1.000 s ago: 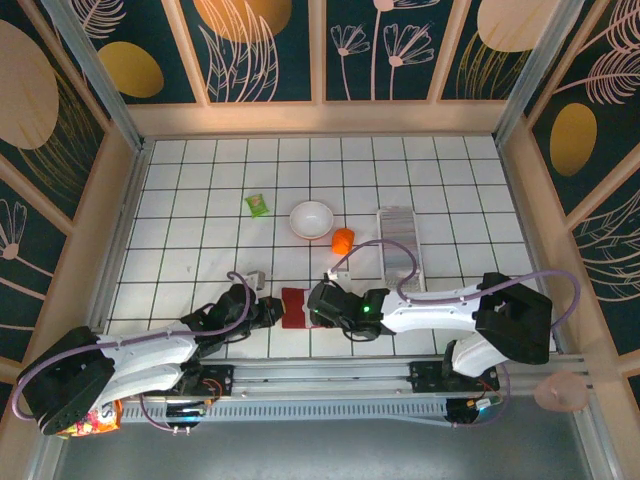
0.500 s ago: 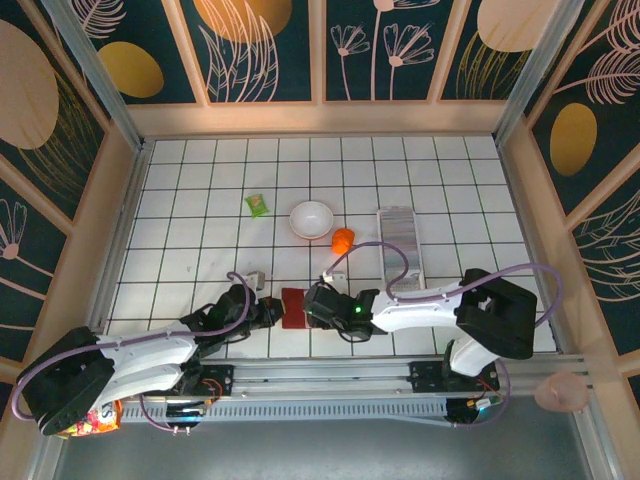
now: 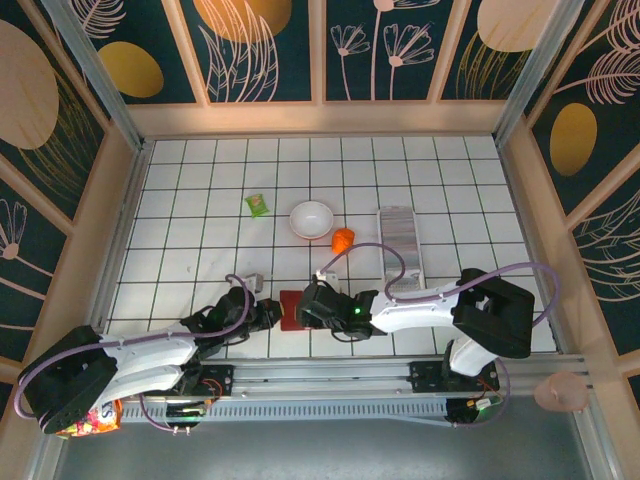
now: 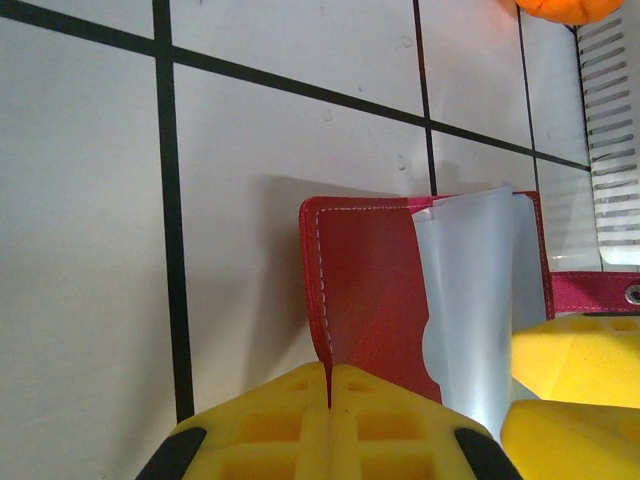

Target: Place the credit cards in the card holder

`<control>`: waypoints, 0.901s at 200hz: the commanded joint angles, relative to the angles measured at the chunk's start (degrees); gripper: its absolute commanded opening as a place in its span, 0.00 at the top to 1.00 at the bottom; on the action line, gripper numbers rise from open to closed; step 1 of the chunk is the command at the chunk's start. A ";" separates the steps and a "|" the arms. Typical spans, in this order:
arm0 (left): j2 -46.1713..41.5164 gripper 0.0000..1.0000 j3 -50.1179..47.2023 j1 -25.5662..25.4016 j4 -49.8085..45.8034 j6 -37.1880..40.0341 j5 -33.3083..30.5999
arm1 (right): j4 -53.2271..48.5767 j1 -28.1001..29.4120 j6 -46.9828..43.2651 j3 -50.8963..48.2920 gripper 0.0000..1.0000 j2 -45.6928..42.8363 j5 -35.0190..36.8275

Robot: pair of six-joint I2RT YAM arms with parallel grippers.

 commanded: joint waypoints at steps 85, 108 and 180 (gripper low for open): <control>0.86 1.00 -2.40 -0.15 4.45 -2.45 1.17 | 12.98 0.43 2.57 -2.43 0.49 1.81 -4.54; 0.36 1.00 -2.58 -0.15 4.14 -2.70 0.74 | 14.55 0.42 3.18 -2.44 0.49 3.13 -5.47; -5.13 0.62 -1.76 -0.12 -4.96 -1.60 -3.51 | 22.50 0.46 5.00 -4.56 0.50 4.04 -7.08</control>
